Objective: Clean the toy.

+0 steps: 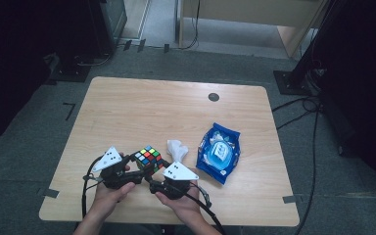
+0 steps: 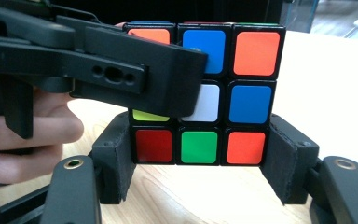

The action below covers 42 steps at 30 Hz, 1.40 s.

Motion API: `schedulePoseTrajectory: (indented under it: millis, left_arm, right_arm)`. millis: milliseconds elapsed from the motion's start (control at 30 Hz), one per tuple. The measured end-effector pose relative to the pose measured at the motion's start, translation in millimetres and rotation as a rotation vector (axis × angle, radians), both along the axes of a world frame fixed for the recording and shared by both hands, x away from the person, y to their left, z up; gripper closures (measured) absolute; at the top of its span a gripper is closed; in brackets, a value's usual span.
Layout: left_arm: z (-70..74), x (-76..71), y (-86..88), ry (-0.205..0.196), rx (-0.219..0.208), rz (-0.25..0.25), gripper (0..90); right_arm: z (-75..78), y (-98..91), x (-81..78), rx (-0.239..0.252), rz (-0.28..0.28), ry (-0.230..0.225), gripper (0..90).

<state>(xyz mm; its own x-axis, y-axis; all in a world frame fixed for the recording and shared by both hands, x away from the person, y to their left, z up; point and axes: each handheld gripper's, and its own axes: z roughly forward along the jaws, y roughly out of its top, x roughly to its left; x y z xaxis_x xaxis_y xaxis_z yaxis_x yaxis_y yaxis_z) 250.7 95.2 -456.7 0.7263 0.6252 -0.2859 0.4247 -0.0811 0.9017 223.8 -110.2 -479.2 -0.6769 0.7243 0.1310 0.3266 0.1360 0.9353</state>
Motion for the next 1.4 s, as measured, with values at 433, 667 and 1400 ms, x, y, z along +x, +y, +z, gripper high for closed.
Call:
schedulePoseTrajectory:
  millis: [433, 667, 1400]
  left_arm:
    - [-1.1, -4.5, -7.5, -0.026, 0.023, 0.016, 34.0]
    - [6.8, -3.1, 8.9, -0.079, -0.010, -0.023, 22.2]
    - [-24.4, -19.5, -19.8, -0.422, 0.484, -0.063, 17.7]
  right_arm:
    - [0.9, 1.6, -0.2, 0.003, -0.031, -0.020, 34.4]
    - [3.8, -14.2, 8.1, -0.025, -0.018, 0.019, 34.5]
    - [42.6, -39.5, 36.9, -0.026, 0.135, 0.424, 34.4]
